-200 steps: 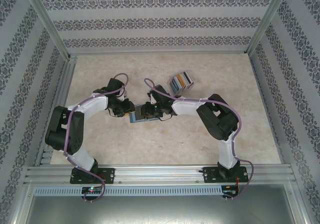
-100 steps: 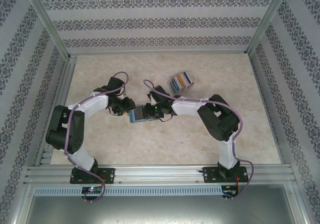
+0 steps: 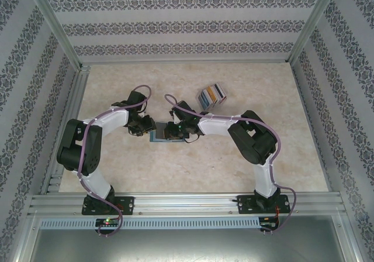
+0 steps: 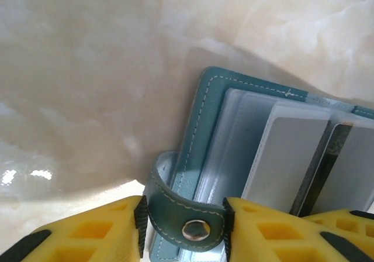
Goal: Put the credit cards into the card holder
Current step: Insert the credit card into the card slot.
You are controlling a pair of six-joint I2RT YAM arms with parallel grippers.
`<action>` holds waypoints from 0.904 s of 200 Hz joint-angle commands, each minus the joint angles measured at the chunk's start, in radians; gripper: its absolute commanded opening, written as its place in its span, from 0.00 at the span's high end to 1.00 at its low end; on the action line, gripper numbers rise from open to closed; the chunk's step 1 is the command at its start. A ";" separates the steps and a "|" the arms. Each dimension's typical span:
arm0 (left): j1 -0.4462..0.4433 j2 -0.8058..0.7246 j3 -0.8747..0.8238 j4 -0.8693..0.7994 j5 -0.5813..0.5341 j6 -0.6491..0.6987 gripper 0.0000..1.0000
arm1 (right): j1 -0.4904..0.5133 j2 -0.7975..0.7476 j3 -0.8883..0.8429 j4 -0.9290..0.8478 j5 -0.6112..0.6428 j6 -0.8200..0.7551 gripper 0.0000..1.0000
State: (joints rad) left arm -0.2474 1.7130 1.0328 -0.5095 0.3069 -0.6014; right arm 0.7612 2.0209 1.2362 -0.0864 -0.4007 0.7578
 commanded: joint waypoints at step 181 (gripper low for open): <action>0.020 -0.110 0.149 -0.146 -0.016 0.045 0.72 | -0.006 0.045 -0.015 -0.004 0.006 -0.022 0.81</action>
State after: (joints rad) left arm -0.2420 1.6829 1.1095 -0.5774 0.3054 -0.5793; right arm 0.7612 2.0300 1.2358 -0.0776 -0.4076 0.7547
